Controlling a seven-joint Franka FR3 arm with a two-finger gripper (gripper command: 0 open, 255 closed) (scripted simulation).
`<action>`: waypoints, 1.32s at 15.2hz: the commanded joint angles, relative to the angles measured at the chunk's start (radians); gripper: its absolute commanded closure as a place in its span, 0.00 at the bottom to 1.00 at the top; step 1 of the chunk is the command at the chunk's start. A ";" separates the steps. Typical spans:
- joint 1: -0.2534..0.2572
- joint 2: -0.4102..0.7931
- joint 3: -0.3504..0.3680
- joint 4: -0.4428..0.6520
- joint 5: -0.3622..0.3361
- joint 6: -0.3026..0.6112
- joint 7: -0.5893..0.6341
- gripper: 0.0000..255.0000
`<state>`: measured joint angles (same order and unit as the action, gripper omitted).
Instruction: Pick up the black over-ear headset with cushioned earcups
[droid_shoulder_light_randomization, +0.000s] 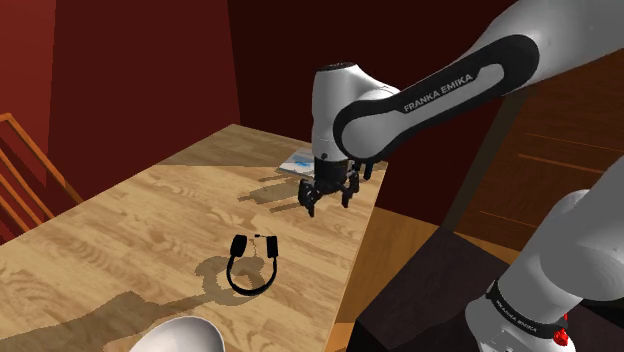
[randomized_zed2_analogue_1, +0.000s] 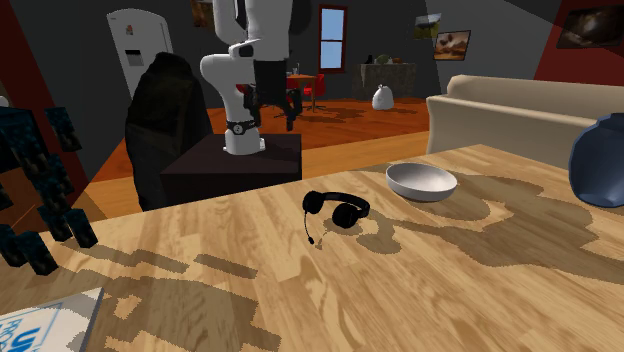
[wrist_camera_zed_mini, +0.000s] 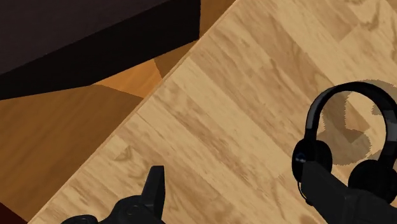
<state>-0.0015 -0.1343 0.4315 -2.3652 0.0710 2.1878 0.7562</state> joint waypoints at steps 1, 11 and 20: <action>-0.003 0.096 0.020 0.052 -0.038 0.045 0.073 0.00; 0.092 0.511 -0.009 0.340 -0.239 0.162 0.393 0.00; 0.138 0.648 -0.052 0.402 -0.297 0.237 0.455 0.00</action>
<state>0.1329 0.5035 0.3838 -1.9615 -0.2207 2.4127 1.2069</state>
